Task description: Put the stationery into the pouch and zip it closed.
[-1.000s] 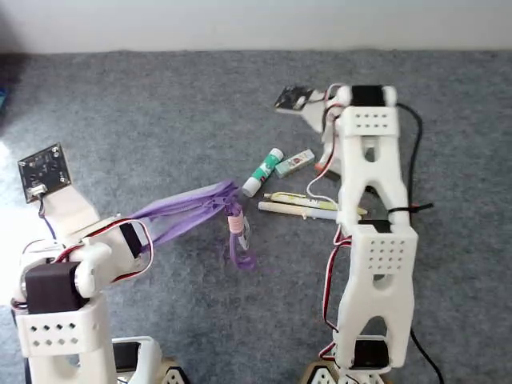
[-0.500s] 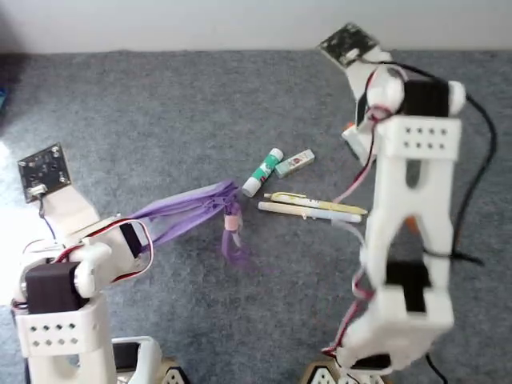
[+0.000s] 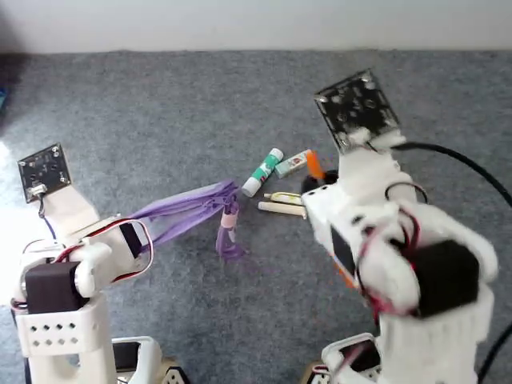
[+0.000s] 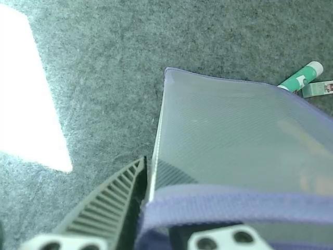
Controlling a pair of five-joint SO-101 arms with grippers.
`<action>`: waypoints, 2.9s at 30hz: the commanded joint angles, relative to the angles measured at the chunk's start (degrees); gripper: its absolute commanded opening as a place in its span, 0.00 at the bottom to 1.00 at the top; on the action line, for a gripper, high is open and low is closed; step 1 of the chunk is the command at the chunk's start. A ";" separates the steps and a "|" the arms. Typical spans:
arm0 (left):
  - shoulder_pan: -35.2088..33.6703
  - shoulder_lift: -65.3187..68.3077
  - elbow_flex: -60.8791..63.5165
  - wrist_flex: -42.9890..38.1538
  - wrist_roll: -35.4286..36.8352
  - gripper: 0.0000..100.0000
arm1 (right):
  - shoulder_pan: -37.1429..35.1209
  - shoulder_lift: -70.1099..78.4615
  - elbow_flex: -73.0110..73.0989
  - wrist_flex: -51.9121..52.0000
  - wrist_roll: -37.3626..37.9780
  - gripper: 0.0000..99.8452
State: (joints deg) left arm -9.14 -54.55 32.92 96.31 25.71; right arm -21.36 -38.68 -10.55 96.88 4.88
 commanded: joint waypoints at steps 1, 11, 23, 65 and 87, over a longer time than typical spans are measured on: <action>-0.18 0.79 -4.79 0.00 0.35 0.01 | -5.85 -2.77 0.09 -5.41 -9.85 0.01; -0.26 0.79 -6.99 -0.09 0.44 0.01 | -26.42 -5.41 0.09 -28.35 -15.47 0.01; -0.26 0.79 -6.99 0.26 0.53 0.01 | -33.10 5.41 0.35 -45.14 -7.30 0.01; -0.44 0.53 -6.37 0.26 0.62 0.01 | -30.90 -8.31 18.11 -27.74 -7.30 0.21; -0.62 0.26 -4.97 0.35 0.62 0.01 | 3.74 19.74 15.21 -11.74 0.70 0.07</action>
State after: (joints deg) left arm -9.32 -54.02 28.62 96.31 25.71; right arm -18.90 -22.86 7.47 84.57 -0.13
